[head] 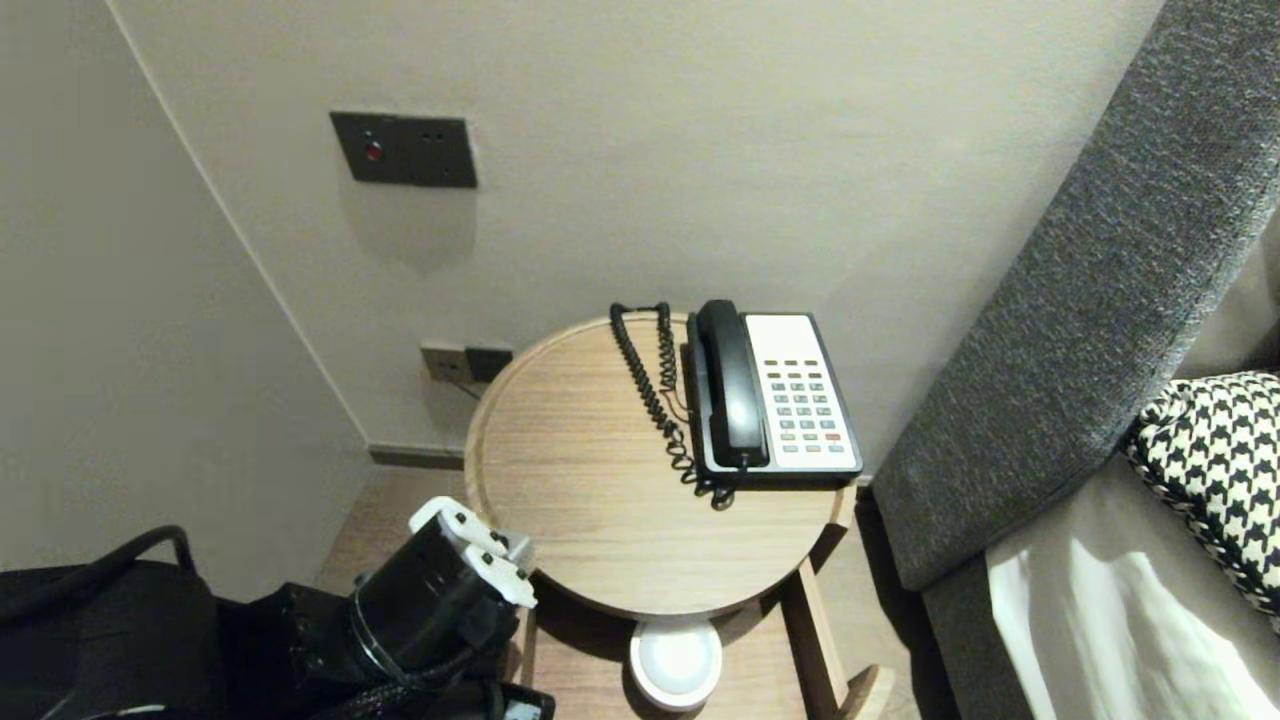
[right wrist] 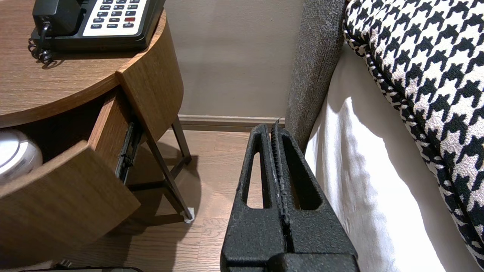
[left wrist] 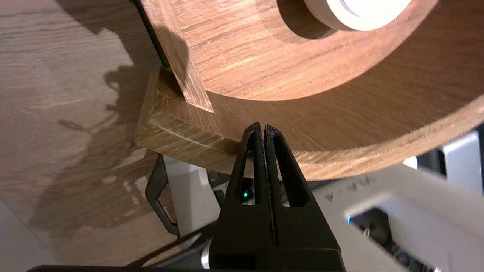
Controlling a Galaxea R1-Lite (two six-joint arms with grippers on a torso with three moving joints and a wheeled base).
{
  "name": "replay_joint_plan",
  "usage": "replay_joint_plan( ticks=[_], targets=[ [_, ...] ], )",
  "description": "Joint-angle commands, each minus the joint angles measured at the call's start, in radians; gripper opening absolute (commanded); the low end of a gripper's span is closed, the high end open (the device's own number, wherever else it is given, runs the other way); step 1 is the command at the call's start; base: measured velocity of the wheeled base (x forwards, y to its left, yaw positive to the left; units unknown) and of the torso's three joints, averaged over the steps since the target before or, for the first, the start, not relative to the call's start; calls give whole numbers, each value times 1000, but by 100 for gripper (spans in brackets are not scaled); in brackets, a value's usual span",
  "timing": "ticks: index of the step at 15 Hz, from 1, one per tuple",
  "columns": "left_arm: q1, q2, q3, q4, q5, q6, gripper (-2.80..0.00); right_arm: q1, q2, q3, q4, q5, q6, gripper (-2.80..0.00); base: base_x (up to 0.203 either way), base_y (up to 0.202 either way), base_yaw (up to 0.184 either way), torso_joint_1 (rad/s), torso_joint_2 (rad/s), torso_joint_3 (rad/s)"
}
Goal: Open the nightstand drawer
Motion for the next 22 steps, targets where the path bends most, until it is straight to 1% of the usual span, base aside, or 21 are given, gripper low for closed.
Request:
replay_joint_plan(
  ticks=[1,3,7,8,10,14,17,18,20,22],
  targets=[
    [-40,-39,33,4,-9,-19,-280,0,1,40,-1,0,0,-280,0,0,0,0,0,0],
    [-63,-46,41,6,-21,-48,-280,0,1,40,-1,0,0,-280,0,0,0,0,0,0],
    [-98,-44,49,5,-34,-57,-280,0,1,40,-1,0,0,-280,0,0,0,0,0,0],
    [-113,-44,55,5,-59,-74,-280,0,1,40,-1,0,0,-280,0,0,0,0,0,0],
    [-134,-48,63,13,-69,-92,-280,0,1,40,-1,0,0,-280,0,0,0,0,0,0],
    [-133,-59,46,-4,-67,-92,-280,0,1,40,-1,0,0,-280,0,0,0,0,0,0],
    [-119,-74,38,-27,-58,-97,-280,0,1,40,-1,0,0,-280,0,0,0,0,0,0],
    [-100,-77,9,-14,-58,-95,-280,0,1,40,-1,0,0,-280,0,0,0,0,0,0],
    [-49,-75,-75,73,-59,-92,-280,0,1,40,-1,0,0,-280,0,0,0,0,0,0],
    [8,-70,-192,198,-62,-93,-280,0,1,40,-1,0,0,-280,0,0,0,0,0,0]
  ],
)
